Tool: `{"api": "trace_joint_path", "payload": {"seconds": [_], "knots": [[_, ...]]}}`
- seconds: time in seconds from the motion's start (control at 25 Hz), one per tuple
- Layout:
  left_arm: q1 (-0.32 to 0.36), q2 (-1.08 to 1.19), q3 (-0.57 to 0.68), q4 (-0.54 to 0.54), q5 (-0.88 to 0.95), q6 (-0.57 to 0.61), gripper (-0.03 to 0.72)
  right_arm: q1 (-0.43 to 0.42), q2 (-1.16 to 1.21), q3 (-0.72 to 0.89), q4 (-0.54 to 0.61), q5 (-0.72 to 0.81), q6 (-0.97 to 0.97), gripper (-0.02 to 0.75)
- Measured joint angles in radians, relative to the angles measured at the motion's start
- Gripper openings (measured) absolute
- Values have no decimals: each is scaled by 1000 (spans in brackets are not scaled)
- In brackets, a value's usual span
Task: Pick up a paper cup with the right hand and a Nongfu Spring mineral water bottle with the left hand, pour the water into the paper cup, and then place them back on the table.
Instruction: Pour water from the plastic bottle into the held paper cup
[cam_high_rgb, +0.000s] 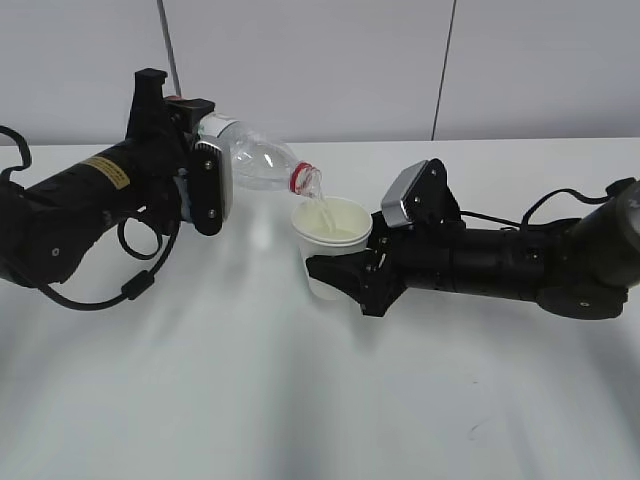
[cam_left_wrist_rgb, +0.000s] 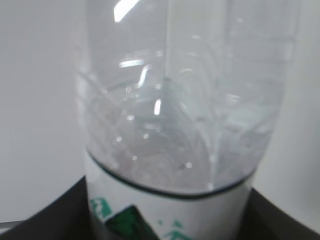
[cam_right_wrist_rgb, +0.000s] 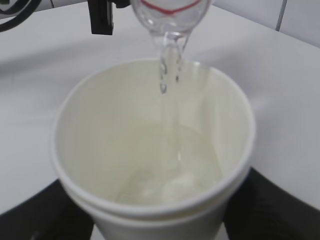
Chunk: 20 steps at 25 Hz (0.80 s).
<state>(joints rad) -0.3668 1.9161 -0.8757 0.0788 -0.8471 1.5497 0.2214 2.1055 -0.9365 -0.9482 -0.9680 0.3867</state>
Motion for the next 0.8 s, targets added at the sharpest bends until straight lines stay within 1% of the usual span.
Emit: {"api": "trace_joint_path", "payload": {"seconds": [0.44,0.8], "knots": [[0,-2,0,-3,-3,0,412,0,0,0,0,3,0,507],[0,-2,0,-47,-4,0,412,0,0,0,23,5,0,507]]}}
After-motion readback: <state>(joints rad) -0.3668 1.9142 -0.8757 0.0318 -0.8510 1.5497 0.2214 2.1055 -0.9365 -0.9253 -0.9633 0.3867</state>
